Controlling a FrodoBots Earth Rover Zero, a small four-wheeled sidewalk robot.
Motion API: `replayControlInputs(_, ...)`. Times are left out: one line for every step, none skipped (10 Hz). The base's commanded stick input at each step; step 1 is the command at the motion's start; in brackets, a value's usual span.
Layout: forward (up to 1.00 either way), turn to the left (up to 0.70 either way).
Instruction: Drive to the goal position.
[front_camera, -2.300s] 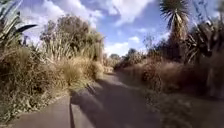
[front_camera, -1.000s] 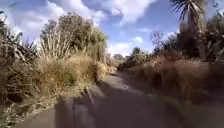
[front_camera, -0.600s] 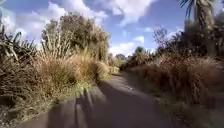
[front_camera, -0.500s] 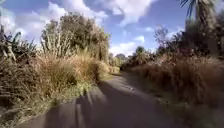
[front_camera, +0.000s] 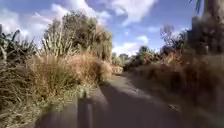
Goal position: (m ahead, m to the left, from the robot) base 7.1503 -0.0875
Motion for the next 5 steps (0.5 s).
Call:
replayControlInputs(0.70, -0.35)
replayControlInputs(0.70, -0.35)
replayControlInputs(0.70, -0.35)
replayControlInputs(0.70, -0.35)
replayControlInputs(0.70, -0.35)
